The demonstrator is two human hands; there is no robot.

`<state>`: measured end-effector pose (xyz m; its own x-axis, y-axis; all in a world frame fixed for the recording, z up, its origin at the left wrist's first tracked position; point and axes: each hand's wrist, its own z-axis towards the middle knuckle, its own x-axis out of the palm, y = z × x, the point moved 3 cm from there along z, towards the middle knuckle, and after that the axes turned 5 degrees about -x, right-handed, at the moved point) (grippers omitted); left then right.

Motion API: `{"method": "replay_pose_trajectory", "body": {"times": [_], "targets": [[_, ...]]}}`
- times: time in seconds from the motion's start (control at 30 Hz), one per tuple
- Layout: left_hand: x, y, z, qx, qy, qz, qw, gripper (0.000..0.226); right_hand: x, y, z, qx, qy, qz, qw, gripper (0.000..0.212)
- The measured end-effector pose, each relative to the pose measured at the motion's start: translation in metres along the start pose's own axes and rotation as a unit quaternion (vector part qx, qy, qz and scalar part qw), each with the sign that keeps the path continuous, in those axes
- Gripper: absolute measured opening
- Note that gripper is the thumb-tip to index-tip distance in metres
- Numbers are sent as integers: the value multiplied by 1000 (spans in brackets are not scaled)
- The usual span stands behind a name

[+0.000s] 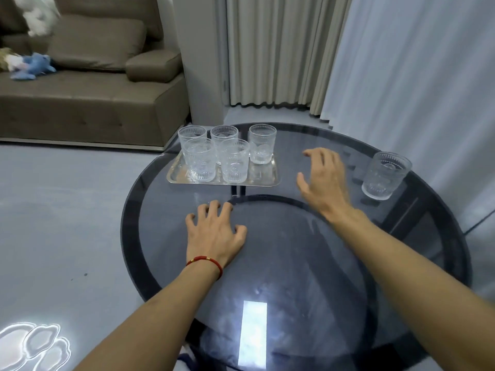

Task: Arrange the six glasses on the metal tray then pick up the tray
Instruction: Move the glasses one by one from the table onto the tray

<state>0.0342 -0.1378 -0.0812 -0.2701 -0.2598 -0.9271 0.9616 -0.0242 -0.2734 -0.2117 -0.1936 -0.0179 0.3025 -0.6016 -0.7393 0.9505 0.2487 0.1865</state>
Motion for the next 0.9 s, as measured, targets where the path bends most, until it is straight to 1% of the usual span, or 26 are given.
{"method": "replay_pose_trajectory", "body": {"times": [0.03, 0.1, 0.13, 0.2, 0.27, 0.3, 0.37, 0.4, 0.47, 0.57, 0.63, 0.73, 0.83, 0.9], "targets": [[0, 1, 0, 0, -1, 1, 1000, 44, -9, -19, -6, 19, -12, -44, 999, 47], [-1, 3, 0, -1, -1, 3, 1000, 45, -24, -53, -17, 74, -11, -122, 990, 51], [-1, 3, 0, 0, 0, 3, 1000, 45, -30, -68, -23, 106, -3, -146, 984, 55], [-1, 2, 0, 0, 2, 6, 1000, 46, -36, -92, -32, 168, 11, -153, 974, 64], [0, 0, 0, 0, 6, 8, 1000, 47, -37, -110, -37, 227, 22, -108, 968, 75], [0, 0, 1, 0, 7, 8, 1000, 47, -36, -117, -37, 255, 23, -63, 965, 80], [1, 1, 1, 1, 4, 9, 1000, 48, -35, -126, -36, 302, 9, 33, 953, 89], [1, 1, 1, 2, 2, 9, 1000, 48, -35, -129, -34, 318, -4, 62, 946, 93], [1, 0, 1, 0, 1, 8, 1000, 48, -38, -134, -31, 347, -22, 81, 934, 100], [0, -1, 1, -1, 2, 10, 1000, 48, -40, -141, -25, 391, -22, 74, 917, 100], [1, -1, 1, -1, 1, 11, 1000, 48, -39, -139, -21, 390, -9, 53, 919, 95], [0, -1, 1, -1, 0, 13, 1000, 48, -34, -115, -13, 340, 10, 50, 939, 92], [0, -1, 1, -2, 2, 14, 1000, 48, -22, -72, 1, 252, 16, 98, 963, 94], [0, -1, 0, -3, 2, 8, 1000, 47, -14, -41, 14, 212, 12, 156, 965, 94]]}}
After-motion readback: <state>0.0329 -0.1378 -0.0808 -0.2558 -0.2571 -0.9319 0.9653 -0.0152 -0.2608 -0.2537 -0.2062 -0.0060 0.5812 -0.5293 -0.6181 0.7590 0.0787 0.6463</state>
